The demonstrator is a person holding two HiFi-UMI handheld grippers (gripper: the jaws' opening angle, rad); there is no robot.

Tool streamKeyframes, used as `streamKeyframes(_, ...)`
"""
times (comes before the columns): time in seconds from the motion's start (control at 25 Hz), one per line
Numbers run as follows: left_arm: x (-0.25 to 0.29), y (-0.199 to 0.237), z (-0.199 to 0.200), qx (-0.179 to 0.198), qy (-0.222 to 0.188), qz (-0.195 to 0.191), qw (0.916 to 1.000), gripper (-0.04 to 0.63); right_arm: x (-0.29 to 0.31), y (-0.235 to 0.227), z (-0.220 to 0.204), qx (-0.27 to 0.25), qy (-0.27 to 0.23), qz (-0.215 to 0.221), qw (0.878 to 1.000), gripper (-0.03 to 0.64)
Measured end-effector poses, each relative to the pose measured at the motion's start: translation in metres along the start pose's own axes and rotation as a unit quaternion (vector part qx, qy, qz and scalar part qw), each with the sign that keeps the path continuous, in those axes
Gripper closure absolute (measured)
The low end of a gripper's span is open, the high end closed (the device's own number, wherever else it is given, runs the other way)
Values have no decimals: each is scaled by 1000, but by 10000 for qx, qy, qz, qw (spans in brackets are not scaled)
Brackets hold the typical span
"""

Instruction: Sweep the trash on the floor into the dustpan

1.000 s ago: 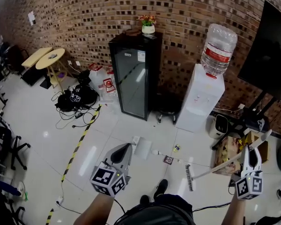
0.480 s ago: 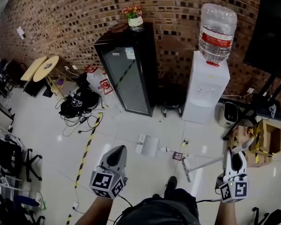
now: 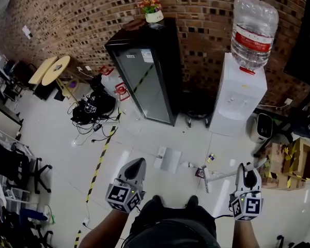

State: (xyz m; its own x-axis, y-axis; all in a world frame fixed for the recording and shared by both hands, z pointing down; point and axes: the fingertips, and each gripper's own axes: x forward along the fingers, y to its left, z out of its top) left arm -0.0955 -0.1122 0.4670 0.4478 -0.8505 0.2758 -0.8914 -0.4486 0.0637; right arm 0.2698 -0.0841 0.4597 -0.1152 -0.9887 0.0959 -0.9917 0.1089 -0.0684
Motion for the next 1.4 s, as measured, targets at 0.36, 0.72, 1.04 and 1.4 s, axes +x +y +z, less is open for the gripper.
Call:
streamKeyframes(0.36, 65, 67, -50, -163, 338, -540, 9978, 586, 56, 27, -47, -158, 370, -805, 9959, 495)
streamKeyframes(0.72, 123, 129, -103, 21, 815, -1085, 9908, 584, 108, 55, -101, 113, 682, -1795, 9813, 495)
streamKeyframes(1.04, 136, 164, -114, 103, 992, -1421, 9848, 584, 136, 76, -119, 369, 658, -2269, 9710, 497)
streamKeyframes(1.4, 139, 174, -125, 308, 1138, -1926, 9742, 581, 153, 94, -151, 566, 852, -2669, 9583, 497)
